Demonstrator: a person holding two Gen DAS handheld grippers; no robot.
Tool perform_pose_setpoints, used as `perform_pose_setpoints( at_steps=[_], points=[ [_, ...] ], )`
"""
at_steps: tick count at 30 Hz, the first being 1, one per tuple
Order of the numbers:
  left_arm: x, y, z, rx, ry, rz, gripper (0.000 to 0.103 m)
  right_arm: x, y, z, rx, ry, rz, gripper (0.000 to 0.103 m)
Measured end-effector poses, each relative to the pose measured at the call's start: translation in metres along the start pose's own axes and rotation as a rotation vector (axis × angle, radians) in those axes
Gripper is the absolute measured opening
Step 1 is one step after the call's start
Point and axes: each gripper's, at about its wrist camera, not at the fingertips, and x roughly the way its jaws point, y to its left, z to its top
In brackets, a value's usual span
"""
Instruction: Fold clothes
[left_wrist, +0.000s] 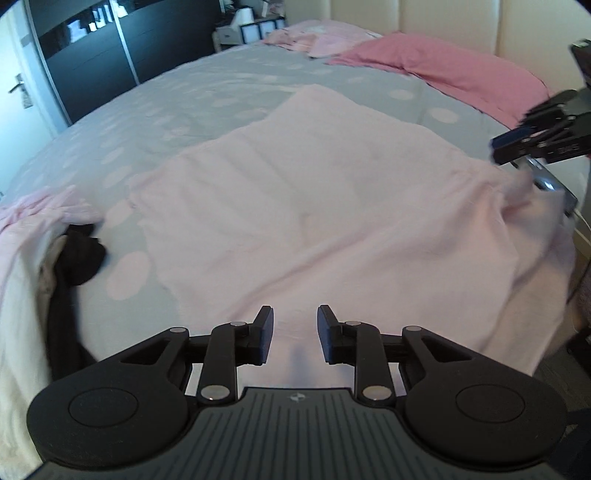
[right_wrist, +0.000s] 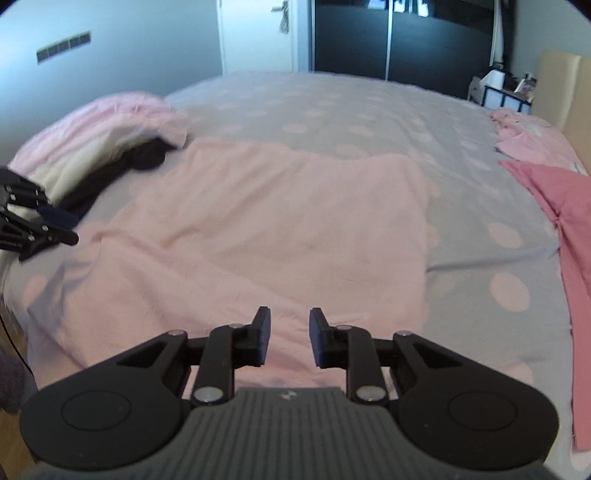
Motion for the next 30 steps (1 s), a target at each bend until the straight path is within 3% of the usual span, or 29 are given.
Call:
perform_pose_setpoints(
  at_steps=[3, 9, 13, 20, 22, 28, 30],
  points=[
    [0.019, -0.012, -0.009, 0.024, 0.061, 0.0, 0.024, 0.019, 0.001, -0.014, 0.026, 0.099, 0.012, 0.018],
    [0.048, -0.002, -0.031, -0.019, 0.156, 0.024, 0.024, 0.027, -0.012, -0.058, 0.03, 0.214, -0.017, 0.017],
    [0.046, 0.012, -0.034, -0.055, 0.18, 0.033, 0.024, 0.029, -0.02, -0.07, 0.044, 0.231, -0.015, 0.017],
    [0.018, 0.068, -0.004, -0.275, 0.1, 0.004, 0.024, -0.004, -0.05, -0.027, 0.157, 0.155, 0.035, 0.035],
    [0.02, 0.089, 0.009, -0.349, 0.075, 0.021, 0.029, -0.002, -0.064, -0.011, 0.199, 0.142, 0.042, 0.039],
    [0.039, 0.159, 0.051, -0.545, -0.044, 0.043, 0.048, 0.038, -0.116, 0.045, 0.27, 0.152, 0.01, 0.041],
    [0.055, 0.184, 0.064, -0.601, -0.07, 0.037, 0.049, 0.057, -0.133, 0.064, 0.278, 0.148, 0.002, 0.042]
  ],
)
